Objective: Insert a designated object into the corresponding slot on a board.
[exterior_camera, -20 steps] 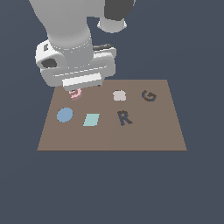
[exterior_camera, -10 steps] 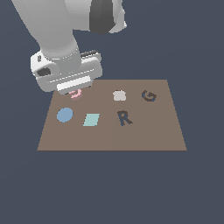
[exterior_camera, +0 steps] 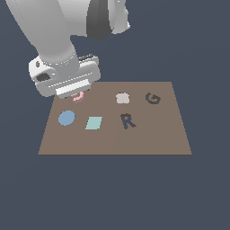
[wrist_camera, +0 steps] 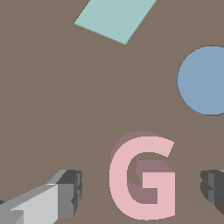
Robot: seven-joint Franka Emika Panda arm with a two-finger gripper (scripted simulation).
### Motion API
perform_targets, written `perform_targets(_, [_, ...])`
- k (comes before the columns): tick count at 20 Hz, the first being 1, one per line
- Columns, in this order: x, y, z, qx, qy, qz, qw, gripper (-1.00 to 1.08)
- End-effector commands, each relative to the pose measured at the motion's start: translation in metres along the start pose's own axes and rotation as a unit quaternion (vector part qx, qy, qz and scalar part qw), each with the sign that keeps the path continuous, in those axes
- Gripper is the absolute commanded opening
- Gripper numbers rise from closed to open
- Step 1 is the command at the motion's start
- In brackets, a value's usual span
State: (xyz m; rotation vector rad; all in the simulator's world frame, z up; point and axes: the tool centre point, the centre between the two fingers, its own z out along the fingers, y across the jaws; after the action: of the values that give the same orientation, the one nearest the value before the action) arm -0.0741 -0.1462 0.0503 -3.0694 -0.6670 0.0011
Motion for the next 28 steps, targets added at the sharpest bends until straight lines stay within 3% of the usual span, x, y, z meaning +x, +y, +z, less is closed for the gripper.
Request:
perform_targets(1, [0.000,0.000,0.000,0.000,0.000,0.000,1.0000,1.00])
perform_targets(11, [0.000,0.001,0.020,0.000,0.000,-0.002,1.0000,1.00])
perform_targets(12, [0.000,0.001,0.020,0.000,0.000,-0.002,1.0000,-1.00])
perform_targets(28, [-0.002,-0.001,0.020,-0.001,0.000,0.008,1.0000,-1.00])
